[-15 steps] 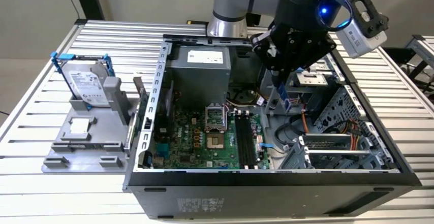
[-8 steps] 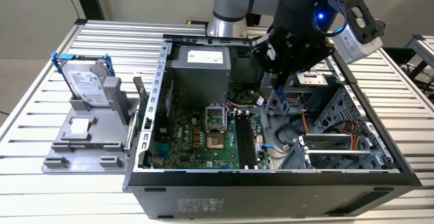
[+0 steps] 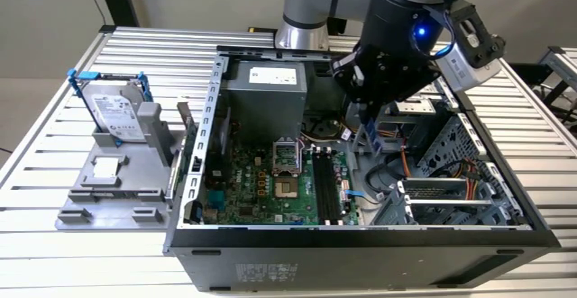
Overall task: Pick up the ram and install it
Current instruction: 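Insert the ram into the slot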
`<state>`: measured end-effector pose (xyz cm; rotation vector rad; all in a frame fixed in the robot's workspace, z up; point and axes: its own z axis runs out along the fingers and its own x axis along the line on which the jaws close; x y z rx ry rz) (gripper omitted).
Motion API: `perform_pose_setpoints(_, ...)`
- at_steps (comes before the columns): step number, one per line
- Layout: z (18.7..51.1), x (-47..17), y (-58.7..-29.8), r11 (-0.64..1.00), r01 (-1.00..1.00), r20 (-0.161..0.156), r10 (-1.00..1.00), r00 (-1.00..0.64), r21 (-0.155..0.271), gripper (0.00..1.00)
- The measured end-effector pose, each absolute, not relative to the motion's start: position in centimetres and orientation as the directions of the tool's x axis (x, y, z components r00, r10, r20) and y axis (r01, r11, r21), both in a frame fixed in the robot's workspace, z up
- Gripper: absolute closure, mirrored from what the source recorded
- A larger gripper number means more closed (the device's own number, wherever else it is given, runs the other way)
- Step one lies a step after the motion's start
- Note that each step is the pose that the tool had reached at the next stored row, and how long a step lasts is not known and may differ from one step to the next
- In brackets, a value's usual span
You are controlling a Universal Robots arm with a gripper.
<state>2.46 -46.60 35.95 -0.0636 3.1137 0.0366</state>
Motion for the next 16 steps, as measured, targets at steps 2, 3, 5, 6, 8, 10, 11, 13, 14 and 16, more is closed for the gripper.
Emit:
perform_pose_setpoints(2,35.88,2.46,-46.60,0.999,-0.041,-0.027,-0.040,-0.999,0.023,1.00)
perform_pose_setpoints(3,35.87,2.46,-46.60,0.999,-0.041,-0.028,-0.040,-0.999,0.023,1.00)
perform_pose_setpoints(5,35.87,2.46,-46.60,0.999,-0.041,-0.028,-0.040,-0.999,0.023,1.00)
perform_pose_setpoints(6,35.87,2.46,-46.60,0.999,-0.041,-0.027,-0.040,-0.999,0.023,1.00)
perform_pose_setpoints(8,35.87,2.46,-46.60,0.999,-0.041,-0.028,-0.040,-0.999,0.023,1.00)
perform_pose_setpoints(10,35.87,2.46,-46.60,0.999,-0.041,-0.027,-0.040,-0.999,0.023,1.00)
perform_pose_setpoints(11,35.86,2.46,-46.60,0.999,-0.041,-0.027,-0.040,-0.999,0.023,1.00)
perform_pose_setpoints(13,35.78,2.46,-46.59,0.999,-0.041,-0.028,-0.040,-0.999,0.023,1.00)
perform_pose_setpoints(14,35.70,2.46,-46.60,0.999,-0.041,-0.028,-0.040,-0.999,0.023,1.00)
perform_pose_setpoints(16,35.49,2.46,-46.59,0.999,-0.041,-0.027,-0.040,-0.999,0.022,1.00)
